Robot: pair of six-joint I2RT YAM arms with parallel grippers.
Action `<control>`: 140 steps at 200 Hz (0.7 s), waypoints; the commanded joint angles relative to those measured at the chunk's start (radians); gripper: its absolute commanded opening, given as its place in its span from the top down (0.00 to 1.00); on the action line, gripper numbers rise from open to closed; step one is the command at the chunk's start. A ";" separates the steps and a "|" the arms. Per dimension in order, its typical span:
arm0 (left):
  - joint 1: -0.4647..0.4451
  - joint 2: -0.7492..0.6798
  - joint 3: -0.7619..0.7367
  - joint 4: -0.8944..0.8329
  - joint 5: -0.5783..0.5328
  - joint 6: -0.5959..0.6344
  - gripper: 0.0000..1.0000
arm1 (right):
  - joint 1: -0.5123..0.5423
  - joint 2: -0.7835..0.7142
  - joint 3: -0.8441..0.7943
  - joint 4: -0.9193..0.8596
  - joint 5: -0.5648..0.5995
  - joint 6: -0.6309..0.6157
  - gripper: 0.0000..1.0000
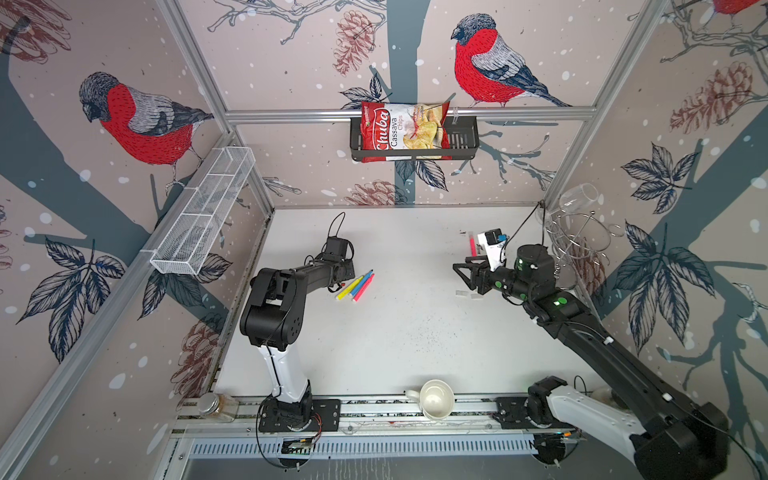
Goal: Insert the pens into the pen caps
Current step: 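Lift the white marker upright with the left gripper while the right gripper approaches it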
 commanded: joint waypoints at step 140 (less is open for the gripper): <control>-0.037 -0.404 -0.205 0.079 0.290 -0.006 0.89 | 0.011 0.036 -0.065 0.171 -0.179 0.127 0.39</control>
